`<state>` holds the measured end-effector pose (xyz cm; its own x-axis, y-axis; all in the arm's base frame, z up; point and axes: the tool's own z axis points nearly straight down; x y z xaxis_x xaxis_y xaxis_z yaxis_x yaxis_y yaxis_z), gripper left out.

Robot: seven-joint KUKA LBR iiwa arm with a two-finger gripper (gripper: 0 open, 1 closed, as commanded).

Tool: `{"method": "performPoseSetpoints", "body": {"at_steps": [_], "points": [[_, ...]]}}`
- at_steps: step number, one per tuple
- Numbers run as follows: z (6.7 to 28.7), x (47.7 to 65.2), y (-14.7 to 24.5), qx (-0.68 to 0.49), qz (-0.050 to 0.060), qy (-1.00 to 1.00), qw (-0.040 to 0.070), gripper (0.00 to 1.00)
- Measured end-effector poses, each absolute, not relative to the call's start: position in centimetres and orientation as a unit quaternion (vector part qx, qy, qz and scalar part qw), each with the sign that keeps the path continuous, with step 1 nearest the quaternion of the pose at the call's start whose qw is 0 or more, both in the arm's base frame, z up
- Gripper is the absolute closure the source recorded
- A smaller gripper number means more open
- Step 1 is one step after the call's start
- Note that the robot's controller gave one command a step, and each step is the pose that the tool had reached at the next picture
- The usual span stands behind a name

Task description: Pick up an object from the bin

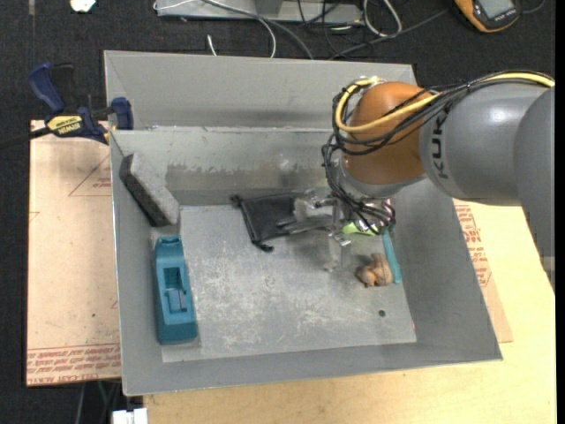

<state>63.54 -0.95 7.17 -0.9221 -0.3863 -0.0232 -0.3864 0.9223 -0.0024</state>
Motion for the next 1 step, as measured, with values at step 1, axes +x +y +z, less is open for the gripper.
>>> {"method": "performPoseSetpoints", "body": {"at_steps": [1], "points": [[7.78, 65.63, -2.41, -0.221, 0.003, 0.975, 0.018, 1.0]]}}
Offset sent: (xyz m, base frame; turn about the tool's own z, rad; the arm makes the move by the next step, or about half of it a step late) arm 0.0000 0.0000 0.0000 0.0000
